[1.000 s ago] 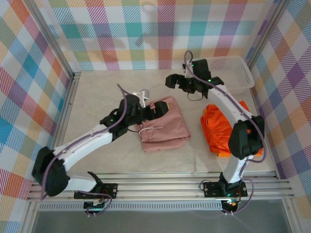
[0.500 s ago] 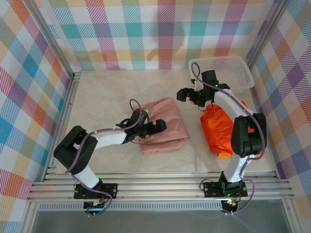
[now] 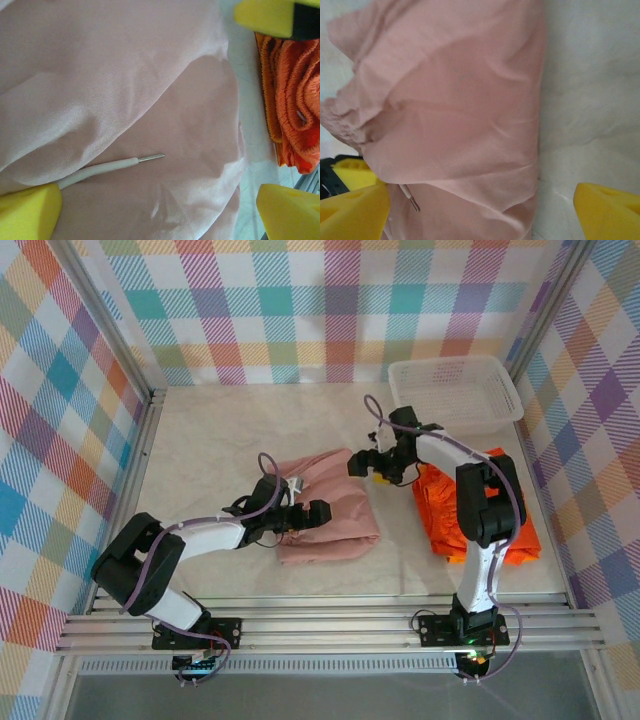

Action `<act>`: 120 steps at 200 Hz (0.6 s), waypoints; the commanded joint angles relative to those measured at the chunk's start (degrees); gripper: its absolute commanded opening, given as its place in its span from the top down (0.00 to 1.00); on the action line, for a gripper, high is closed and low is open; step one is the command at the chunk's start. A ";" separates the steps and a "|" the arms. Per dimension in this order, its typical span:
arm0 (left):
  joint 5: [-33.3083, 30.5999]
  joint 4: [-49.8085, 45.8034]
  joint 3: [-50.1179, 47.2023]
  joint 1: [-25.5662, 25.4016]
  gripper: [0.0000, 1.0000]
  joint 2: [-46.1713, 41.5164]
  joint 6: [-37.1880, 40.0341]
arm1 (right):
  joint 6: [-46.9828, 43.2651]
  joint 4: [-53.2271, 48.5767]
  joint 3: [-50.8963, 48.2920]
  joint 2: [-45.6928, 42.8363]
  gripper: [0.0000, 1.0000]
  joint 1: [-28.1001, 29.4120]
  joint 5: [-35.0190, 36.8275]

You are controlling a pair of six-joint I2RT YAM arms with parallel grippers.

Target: Fold and stack the shorts

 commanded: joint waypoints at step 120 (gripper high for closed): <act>0.62 -6.49 -3.15 0.64 0.00 2.12 0.21 | -0.81 -0.27 -2.10 4.78 0.35 7.32 4.13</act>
